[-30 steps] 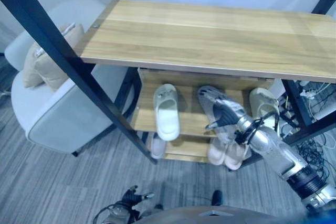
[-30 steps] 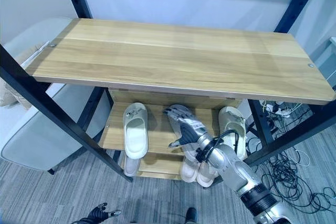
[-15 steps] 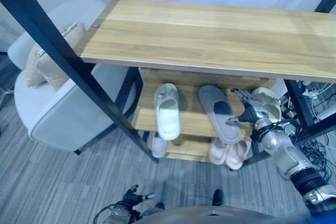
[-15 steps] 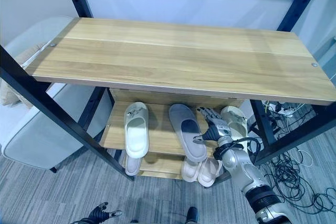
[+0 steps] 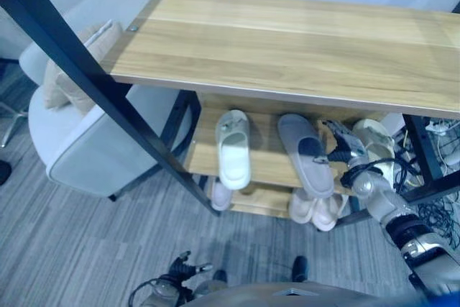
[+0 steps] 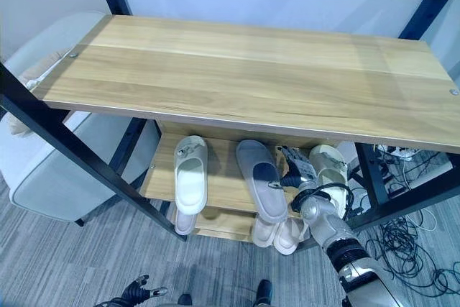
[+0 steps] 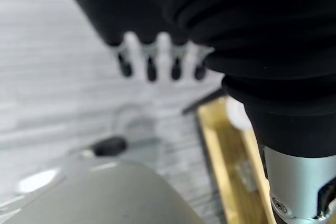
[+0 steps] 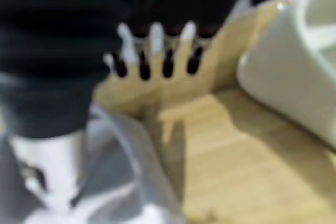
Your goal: Arrange the slippers neatly on the shoe rack.
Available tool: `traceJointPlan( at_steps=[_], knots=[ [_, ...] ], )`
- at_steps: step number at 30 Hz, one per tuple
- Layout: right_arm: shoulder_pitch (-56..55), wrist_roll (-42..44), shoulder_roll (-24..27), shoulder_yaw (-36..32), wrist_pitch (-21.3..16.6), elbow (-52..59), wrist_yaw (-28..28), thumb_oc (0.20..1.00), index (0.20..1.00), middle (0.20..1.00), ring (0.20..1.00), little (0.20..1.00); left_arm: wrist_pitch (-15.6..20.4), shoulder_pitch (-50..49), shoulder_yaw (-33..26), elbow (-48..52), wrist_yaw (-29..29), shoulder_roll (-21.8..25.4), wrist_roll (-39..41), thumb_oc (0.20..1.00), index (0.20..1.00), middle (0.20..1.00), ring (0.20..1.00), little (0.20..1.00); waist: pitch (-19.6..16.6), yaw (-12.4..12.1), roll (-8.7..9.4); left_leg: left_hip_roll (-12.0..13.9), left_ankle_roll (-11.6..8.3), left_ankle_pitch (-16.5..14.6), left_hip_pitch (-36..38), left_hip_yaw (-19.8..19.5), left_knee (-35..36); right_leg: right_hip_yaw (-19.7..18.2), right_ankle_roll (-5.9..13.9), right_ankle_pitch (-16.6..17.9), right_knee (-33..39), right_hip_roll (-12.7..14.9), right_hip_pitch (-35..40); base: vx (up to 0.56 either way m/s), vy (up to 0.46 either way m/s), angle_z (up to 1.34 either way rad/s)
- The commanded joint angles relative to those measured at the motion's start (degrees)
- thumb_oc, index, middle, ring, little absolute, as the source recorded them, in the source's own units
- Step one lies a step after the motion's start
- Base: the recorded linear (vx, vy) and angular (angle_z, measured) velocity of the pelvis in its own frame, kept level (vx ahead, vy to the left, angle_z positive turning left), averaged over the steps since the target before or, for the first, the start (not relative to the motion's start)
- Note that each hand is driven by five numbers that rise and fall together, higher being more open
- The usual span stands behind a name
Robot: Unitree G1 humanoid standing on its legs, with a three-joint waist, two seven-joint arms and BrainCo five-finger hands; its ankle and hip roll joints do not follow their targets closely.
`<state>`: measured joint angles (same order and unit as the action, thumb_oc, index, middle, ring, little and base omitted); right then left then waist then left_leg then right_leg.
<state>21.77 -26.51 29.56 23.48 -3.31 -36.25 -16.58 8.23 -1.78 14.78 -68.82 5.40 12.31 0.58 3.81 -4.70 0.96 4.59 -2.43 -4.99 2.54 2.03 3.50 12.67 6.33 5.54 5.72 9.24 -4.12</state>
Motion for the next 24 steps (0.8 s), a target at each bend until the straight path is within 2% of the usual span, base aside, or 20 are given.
traceJointPlan(
  at_steps=[1,10,11,12,13,16,18,19,24],
  knots=[
    [5.3,2.6,-0.1,1.4,-0.9,-0.6,-2.0,1.0,1.0,1.0,1.0,1.0,1.5,3.5,3.0,-3.9,1.4,-0.4,-0.1,1.0,1.0,1.0,1.0,1.0,1.4,-1.9,2.62,-2.4,-0.72,5.9,-6.1,-2.4,1.5,-1.5,3.41,-4.8,-0.7,0.8,6.6,0.0,0.0,0.0],
    [12.2,12.1,-2.4,2.9,-1.6,-11.3,-1.9,1.0,1.0,1.0,1.0,1.0,1.7,4.9,4.9,-4.0,2.3,-0.1,1.7,1.0,1.0,1.0,1.0,1.0,2.5,-3.8,3.27,-2.8,-0.88,6.5,-8.0,-4.3,1.5,0.3,3.29,-4.8,-0.9,0.8,6.2,0.0,0.006,0.07],
    [12.6,12.5,-2.4,2.8,-1.7,-11.7,-2.0,0.953,0.953,0.953,0.953,0.953,1.7,5.0,5.0,-3.9,2.4,-0.1,1.7,1.0,1.0,1.0,1.0,1.0,2.6,-4.0,3.29,-2.8,-0.93,6.6,-8.1,-4.4,1.5,0.5,3.26,-4.9,-0.9,0.8,6.2,0.01,0.005,0.21],
    [12.9,12.8,-2.4,2.9,-1.8,-11.9,-2.1,0.533,0.533,0.533,0.533,0.533,1.7,5.1,5.1,-3.8,2.5,-0.2,1.8,1.0,1.0,1.0,1.0,1.0,2.7,-4.0,3.31,-2.8,-0.99,6.6,-8.2,-4.6,1.5,0.7,3.28,-4.9,-0.9,0.8,6.2,0.01,0.003,0.21],
    [13.0,13.0,-2.4,2.8,-1.6,-12.3,-2.3,0.2,0.2,0.2,0.2,0.2,1.7,5.2,5.3,-3.8,2.4,-0.3,1.9,1.0,1.0,1.0,1.0,1.0,2.7,-4.2,3.32,-2.9,-0.98,6.6,-8.2,-4.8,1.5,0.9,3.26,-5.0,-0.9,0.8,6.3,0.02,0.006,0.12],
    [12.2,13.3,-2.4,2.4,-2.2,-11.2,-2.5,0.2,0.2,0.2,0.2,0.2,1.6,5.2,5.1,-4.3,2.5,-0.6,1.5,1.0,1.0,1.0,1.0,1.0,2.4,-4.0,3.32,-3.0,-0.94,6.3,-7.9,-4.9,1.5,1.0,3.32,-5.1,-0.9,0.8,6.7,0.01,0.004,0.01],
    [9.5,11.5,-1.6,1.7,-2.6,-5.7,-2.6,0.2,0.2,0.2,0.2,0.2,1.3,4.9,4.4,-4.7,2.4,-0.9,0.8,1.0,1.0,1.0,1.0,1.0,2.2,-3.5,3.22,-3.0,-0.84,6.0,-7.4,-4.8,1.5,1.0,3.34,-5.3,-0.9,0.9,7.0,0.02,0.015,-0.01],
    [5.3,9.9,-0.4,-1.4,-3.3,-1.0,-4.1,0.2,0.2,0.2,0.2,0.2,1.3,4.5,3.7,-4.7,2.1,-1.2,0.1,1.0,1.0,1.0,1.0,1.0,1.8,-2.9,3.19,-3.0,-0.75,5.6,-6.7,-4.7,1.5,1.0,3.39,-5.4,-0.9,0.9,7.5,0.05,0.024,0.01],
    [-1.9,7.1,0.4,-5.8,-4.2,8.6,-5.2,0.2,0.2,0.2,0.2,0.2,1.4,4.2,2.7,-5.0,2.5,-1.5,-1.2,1.0,1.0,1.0,1.0,1.0,1.4,-1.8,3.05,-3.0,-0.53,5.0,-5.4,-4.1,1.5,0.5,3.46,-5.6,-0.9,1.1,8.2,0.01,0.018,0.08]
  ],
)
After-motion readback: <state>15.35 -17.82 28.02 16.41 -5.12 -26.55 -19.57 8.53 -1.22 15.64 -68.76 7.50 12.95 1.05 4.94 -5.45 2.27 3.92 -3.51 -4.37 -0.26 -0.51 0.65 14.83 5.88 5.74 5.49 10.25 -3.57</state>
